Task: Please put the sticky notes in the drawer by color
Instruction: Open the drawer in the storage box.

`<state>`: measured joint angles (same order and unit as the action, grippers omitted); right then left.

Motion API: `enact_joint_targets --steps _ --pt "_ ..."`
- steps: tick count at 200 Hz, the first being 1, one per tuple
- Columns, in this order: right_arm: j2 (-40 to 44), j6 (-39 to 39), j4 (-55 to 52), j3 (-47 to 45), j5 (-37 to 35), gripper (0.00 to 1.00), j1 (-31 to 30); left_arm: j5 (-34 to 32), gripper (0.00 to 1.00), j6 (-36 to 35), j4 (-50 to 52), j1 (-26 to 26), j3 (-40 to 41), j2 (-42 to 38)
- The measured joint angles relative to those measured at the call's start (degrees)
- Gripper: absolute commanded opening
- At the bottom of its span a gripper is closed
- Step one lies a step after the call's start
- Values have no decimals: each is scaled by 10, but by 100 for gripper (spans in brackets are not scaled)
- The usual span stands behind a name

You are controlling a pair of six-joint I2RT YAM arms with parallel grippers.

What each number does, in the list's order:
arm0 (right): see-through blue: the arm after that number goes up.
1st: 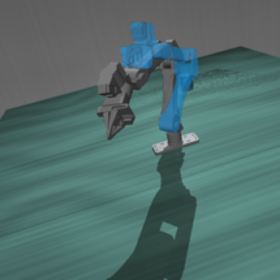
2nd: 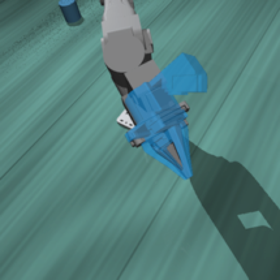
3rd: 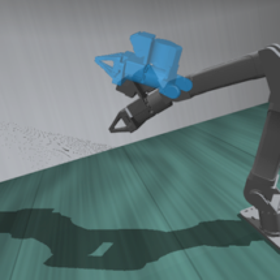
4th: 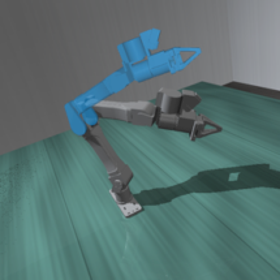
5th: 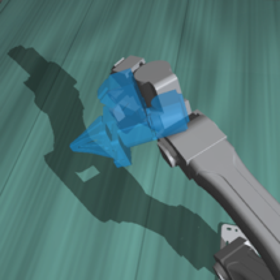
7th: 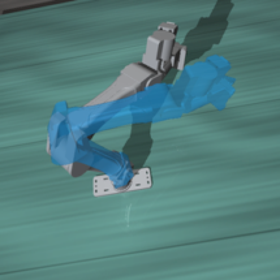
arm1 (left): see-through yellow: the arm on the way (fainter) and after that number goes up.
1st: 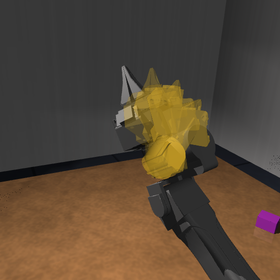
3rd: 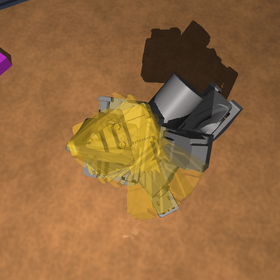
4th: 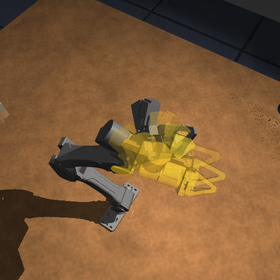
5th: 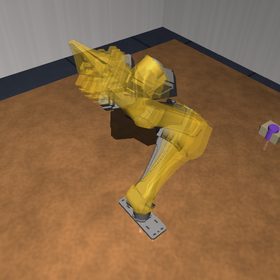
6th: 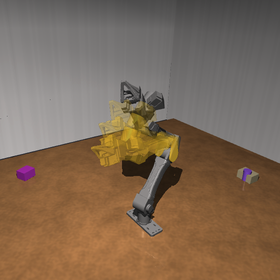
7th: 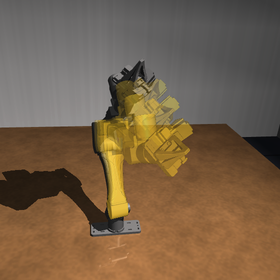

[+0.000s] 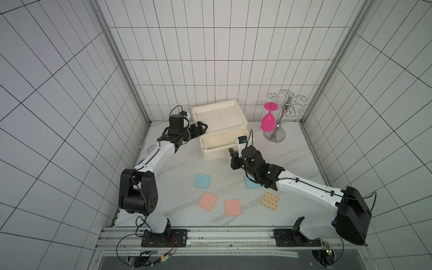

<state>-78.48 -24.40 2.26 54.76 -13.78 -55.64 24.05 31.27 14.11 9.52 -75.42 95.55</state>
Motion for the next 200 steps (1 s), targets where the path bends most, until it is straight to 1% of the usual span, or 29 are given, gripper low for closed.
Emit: enact_joint_targets --steps 73,90,102,134,150,157,177,192,200 --pt "54 -27 -53 -33 2 1 -33 -3 98 2 27 8 -31 17" --pt "59 -33 -57 -43 -2 12 -33 -6 98 2 28 11 -33 17" --pt "61 -37 -61 -44 -4 26 -34 -9 99 3 29 14 -34 17" --pt "78 -28 -74 -43 -8 49 -42 -19 98 2 41 17 -41 17" --pt "86 -20 -88 -40 -15 55 -44 -24 98 2 49 19 -45 17" --pt "88 -17 -97 -35 -19 56 -44 -28 99 2 56 20 -49 16" --pt "91 -9 -123 -13 -30 64 -44 -39 99 -5 82 23 -57 9" --pt "104 -6 -146 4 -43 65 -43 -50 99 -13 113 23 -60 -5" --pt "116 -5 -158 9 -49 68 -40 -56 99 -17 133 22 -60 -18"
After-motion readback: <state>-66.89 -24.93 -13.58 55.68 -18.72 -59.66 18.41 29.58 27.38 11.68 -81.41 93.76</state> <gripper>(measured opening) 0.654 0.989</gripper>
